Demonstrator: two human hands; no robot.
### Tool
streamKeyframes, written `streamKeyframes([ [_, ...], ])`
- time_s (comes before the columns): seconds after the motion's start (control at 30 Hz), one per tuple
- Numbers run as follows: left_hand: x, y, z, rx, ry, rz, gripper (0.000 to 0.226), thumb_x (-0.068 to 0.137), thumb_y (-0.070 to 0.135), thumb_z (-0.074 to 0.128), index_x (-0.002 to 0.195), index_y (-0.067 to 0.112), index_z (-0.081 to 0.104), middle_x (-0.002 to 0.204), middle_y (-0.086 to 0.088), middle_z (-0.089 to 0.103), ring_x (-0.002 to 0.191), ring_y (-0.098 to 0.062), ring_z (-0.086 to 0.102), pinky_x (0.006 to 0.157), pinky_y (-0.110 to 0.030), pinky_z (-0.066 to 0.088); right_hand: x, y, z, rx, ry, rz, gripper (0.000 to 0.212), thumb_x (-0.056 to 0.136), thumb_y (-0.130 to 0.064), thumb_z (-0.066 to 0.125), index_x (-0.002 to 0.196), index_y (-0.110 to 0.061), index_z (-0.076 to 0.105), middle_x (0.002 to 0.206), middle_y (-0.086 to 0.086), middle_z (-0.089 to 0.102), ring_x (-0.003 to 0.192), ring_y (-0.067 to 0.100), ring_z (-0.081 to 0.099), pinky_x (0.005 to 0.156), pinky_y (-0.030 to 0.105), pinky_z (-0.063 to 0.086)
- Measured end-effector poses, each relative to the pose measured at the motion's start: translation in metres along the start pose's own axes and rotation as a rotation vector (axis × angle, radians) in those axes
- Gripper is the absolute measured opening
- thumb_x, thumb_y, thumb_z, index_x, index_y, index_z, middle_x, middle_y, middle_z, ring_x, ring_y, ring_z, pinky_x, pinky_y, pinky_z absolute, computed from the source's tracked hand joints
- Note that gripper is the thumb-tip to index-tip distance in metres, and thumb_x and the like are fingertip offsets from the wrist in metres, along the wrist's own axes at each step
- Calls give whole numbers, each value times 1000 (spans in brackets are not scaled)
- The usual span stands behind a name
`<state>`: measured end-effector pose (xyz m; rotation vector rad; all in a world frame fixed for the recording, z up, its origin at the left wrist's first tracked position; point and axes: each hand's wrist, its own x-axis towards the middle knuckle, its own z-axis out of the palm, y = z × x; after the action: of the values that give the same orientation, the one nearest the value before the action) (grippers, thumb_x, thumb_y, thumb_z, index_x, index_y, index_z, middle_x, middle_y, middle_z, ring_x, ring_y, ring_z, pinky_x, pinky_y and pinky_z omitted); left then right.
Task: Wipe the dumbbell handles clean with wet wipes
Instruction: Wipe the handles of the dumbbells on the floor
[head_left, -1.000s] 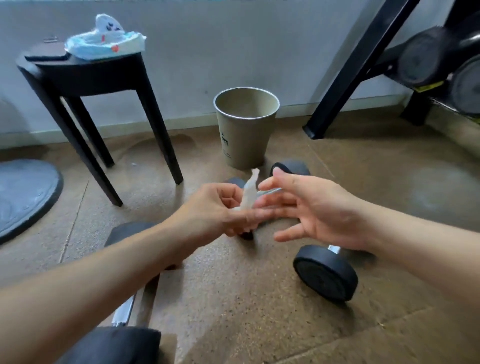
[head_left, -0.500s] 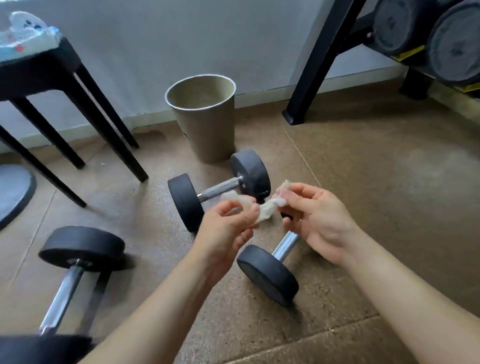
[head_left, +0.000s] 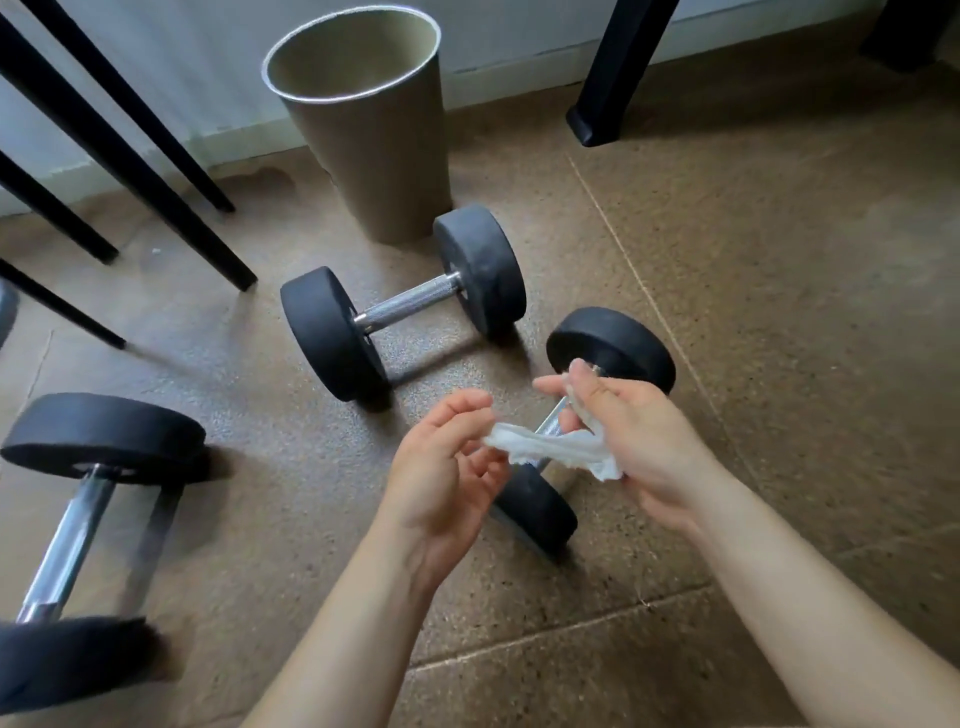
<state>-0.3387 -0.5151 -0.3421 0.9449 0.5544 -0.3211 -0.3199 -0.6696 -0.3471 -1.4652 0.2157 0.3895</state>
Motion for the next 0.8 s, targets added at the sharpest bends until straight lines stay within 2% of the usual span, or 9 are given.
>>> streamKeyframes([
  [0.1,14,-1,-2,136,74,48,18,90,-1,55,88,16,62,62,0,52,48,-9,42,48,-18,35,-10,0,-5,-296,-220,26,46,88,-46,55,95,-3,68,113,19,64,104,31,59,82,38,47],
  [0.17,20,-2,-1,173,73,56,14,90,3,59,90,15,65,63,0,57,50,-10,49,47,-16,42,-13,5,-10,-610,-277,-10,33,87,-34,68,108,-9,66,113,17,59,105,19,54,89,25,42],
  [0.23,22,-3,0,164,25,41,9,87,6,64,92,13,68,68,-1,61,56,-12,57,52,-17,49,-15,11,-12,-731,-243,-11,28,87,-26,66,114,-19,60,111,3,50,101,6,51,80,7,40],
  [0.3,22,-6,0,165,-44,48,10,78,8,70,88,11,71,71,-2,64,64,-14,63,61,-19,53,-15,21,-15,-673,-126,-2,33,83,-19,69,112,-24,53,109,-3,51,97,7,53,77,8,40],
  [0.43,16,-17,-1,469,-226,139,30,64,7,81,94,11,74,87,-9,74,80,-19,69,76,-23,55,-13,28,-19,-434,101,-45,34,71,-12,81,94,-17,56,93,6,69,84,22,69,74,38,56],
  [0.5,13,-23,1,528,-262,202,33,65,8,83,96,11,74,93,-9,75,88,-20,71,78,-24,55,-15,26,-20,-248,5,-34,29,76,4,75,100,-9,65,95,9,73,87,18,70,81,35,57],
  [0.6,17,-28,1,619,-114,353,22,67,7,83,82,18,74,82,-1,76,77,-11,69,71,-21,53,-19,26,-20,39,-186,9,39,83,18,59,118,2,61,113,15,70,99,23,69,89,30,55],
  [0.7,19,-31,-1,676,-98,393,17,71,2,81,70,17,72,68,0,70,63,-11,62,60,-22,49,-15,34,-19,113,-47,48,38,81,12,65,115,-6,59,110,16,66,74,17,67,61,24,55],
  [0.8,17,-32,1,679,-159,317,20,73,-3,75,79,15,69,71,-7,71,63,-13,65,61,-23,51,-14,42,-22,95,-136,156,35,83,1,67,116,-11,64,99,16,67,67,10,59,47,17,41],
])
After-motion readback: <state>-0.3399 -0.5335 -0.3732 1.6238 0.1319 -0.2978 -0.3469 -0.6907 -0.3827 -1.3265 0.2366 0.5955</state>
